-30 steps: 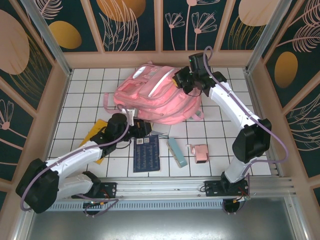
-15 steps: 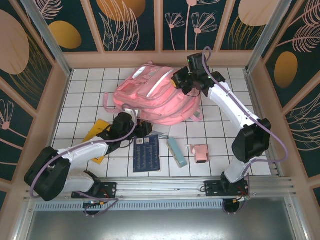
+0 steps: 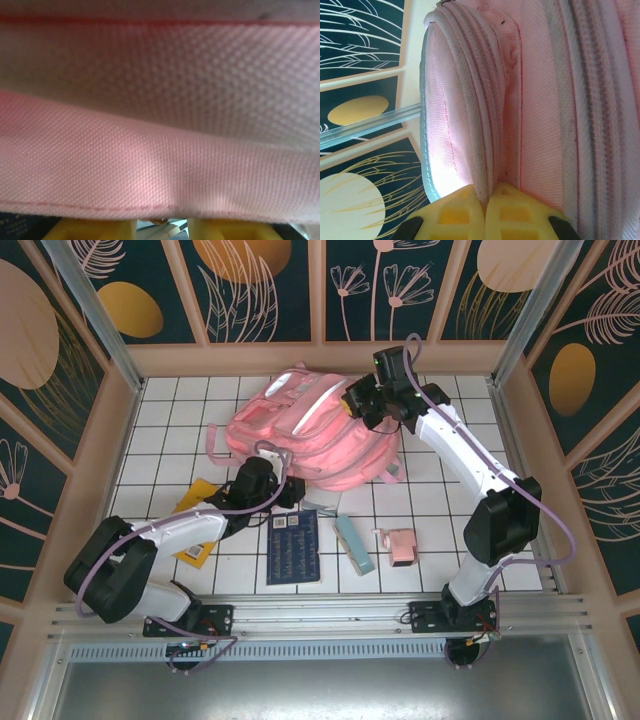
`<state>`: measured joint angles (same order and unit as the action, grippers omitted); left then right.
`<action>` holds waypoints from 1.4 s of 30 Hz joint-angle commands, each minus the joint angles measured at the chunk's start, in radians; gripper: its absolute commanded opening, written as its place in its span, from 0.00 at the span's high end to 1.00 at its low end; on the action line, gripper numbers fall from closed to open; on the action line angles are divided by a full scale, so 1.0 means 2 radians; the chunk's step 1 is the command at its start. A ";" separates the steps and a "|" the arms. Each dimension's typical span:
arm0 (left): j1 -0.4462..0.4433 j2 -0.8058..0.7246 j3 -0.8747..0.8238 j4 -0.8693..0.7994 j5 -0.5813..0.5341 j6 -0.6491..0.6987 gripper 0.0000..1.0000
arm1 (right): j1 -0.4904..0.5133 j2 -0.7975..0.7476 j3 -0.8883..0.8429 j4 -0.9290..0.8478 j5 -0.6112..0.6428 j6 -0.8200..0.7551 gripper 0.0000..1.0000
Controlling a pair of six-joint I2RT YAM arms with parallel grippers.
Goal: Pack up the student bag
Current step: Unzip the student bag at the top-center of the table.
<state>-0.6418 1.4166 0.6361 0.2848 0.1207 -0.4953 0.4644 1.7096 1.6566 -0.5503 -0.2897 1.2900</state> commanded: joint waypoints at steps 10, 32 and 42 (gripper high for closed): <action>-0.001 -0.034 -0.006 0.002 0.028 0.003 0.96 | 0.008 -0.002 0.017 0.042 -0.005 0.005 1.00; -0.078 -0.041 0.079 -0.056 0.049 -0.047 0.94 | 0.071 -0.028 -0.063 0.081 0.111 0.058 1.00; -0.110 0.012 0.153 -0.104 0.037 -0.083 0.93 | 0.117 -0.025 -0.080 0.106 0.151 0.087 1.00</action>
<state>-0.8349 1.4231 0.8761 0.0460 0.1715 -0.6376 0.6533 1.6821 1.5059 -0.4076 0.0166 1.4235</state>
